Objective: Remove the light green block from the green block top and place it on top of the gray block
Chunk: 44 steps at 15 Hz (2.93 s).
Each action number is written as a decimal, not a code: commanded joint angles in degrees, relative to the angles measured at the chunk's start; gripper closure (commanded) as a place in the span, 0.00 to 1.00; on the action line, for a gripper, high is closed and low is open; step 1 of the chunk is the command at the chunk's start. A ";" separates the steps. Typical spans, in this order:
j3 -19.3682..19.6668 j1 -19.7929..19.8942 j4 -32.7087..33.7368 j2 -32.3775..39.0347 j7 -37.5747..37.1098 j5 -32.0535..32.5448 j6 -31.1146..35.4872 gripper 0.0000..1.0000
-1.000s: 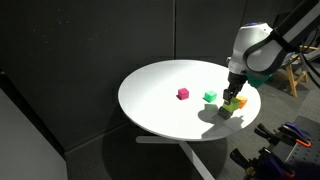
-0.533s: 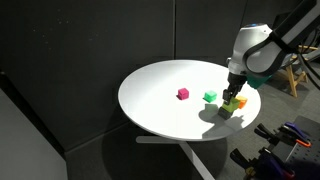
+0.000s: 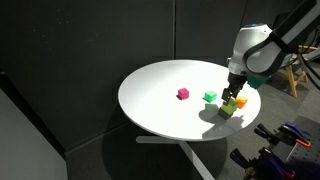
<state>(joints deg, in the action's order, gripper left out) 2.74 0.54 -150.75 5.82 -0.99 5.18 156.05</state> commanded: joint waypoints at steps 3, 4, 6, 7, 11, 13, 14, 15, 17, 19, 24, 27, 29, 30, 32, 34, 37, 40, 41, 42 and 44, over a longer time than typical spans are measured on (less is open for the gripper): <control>-0.33 0.49 -0.42 -0.67 1.19 -0.81 0.32 0.00; -0.45 0.45 -0.55 -1.11 1.24 -1.11 -0.10 0.00; -0.73 0.32 -0.83 -2.34 1.05 -1.89 -1.76 0.00; -0.92 0.25 -1.05 -3.20 0.90 -2.47 -2.69 0.00; -1.24 -0.02 -1.71 -6.75 -0.39 -3.49 -6.18 0.00; -1.26 0.02 -1.74 -8.55 -0.95 -3.37 -7.78 0.00; -1.23 0.08 -1.63 -9.44 -1.41 -3.09 -8.83 0.00; -1.22 0.14 -1.57 -10.46 -1.57 -2.79 -9.82 0.00; -1.27 0.31 -1.23 -11.99 -2.37 -2.06 -12.28 0.00; -1.35 0.40 -0.84 -13.36 -2.87 -2.14 -15.29 0.00; -1.45 0.36 -0.56 -17.06 -2.66 -2.83 -21.55 0.00; -1.53 0.33 -0.75 -19.78 -2.57 -2.96 -23.60 0.00; -1.60 0.46 -0.71 -21.55 -2.82 -2.71 -24.67 0.00; -1.59 0.50 -0.71 -22.61 -2.78 -2.76 -25.42 0.00; -1.52 0.51 -0.98 -25.15 -2.51 -2.97 -26.21 0.00; -1.46 0.57 -1.52 -27.82 -2.48 -3.16 -26.11 0.00; -1.36 0.52 -1.65 -30.87 -2.38 -3.72 -26.84 0.00; -1.44 0.63 -1.45 -33.09 -2.78 -3.91 -27.61 0.00; -1.43 0.65 -1.27 -33.64 -2.90 -4.05 -27.87 0.00; -1.45 0.68 -1.14 -34.12 -2.99 -4.12 -28.05 0.00; -1.46 0.72 -0.64 -34.91 -3.15 -4.47 -28.62 0.00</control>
<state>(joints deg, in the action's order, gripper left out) 1.76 0.51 -151.52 -26.61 -3.23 1.68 129.47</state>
